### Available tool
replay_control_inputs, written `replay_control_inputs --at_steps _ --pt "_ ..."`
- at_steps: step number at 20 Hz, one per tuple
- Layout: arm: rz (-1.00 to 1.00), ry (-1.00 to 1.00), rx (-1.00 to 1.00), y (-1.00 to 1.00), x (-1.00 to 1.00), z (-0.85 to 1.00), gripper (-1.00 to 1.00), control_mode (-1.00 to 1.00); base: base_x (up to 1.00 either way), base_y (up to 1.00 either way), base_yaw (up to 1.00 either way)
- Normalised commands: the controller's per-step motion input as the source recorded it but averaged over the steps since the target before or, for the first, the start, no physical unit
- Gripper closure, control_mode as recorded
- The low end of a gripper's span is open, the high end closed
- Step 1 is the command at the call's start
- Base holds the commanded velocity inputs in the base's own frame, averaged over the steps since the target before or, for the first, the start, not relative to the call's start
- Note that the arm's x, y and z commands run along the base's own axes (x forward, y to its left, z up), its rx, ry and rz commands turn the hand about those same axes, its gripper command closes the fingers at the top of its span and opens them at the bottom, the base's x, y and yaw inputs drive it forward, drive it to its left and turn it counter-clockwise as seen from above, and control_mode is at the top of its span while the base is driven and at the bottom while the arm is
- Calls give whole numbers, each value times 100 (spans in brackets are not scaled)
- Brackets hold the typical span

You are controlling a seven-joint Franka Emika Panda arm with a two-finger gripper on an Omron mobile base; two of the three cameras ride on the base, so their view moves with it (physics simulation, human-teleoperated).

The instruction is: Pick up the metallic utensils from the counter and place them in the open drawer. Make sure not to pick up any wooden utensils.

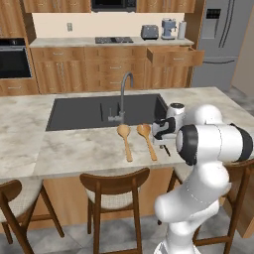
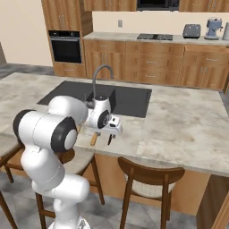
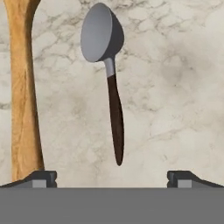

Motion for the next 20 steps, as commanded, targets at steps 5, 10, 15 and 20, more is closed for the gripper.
replay_control_inputs --at_steps 5,10,15,20 --pt "5 0 0 -2 40 -26 -100 -100 0 0 0" --pt "5 0 0 -9 54 -33 -100 -100 0 0 0" --pt "3 0 0 -9 49 -27 -100 -100 0 0 0" --pt "1 0 0 -3 26 -28 -100 -100 0 0 0"
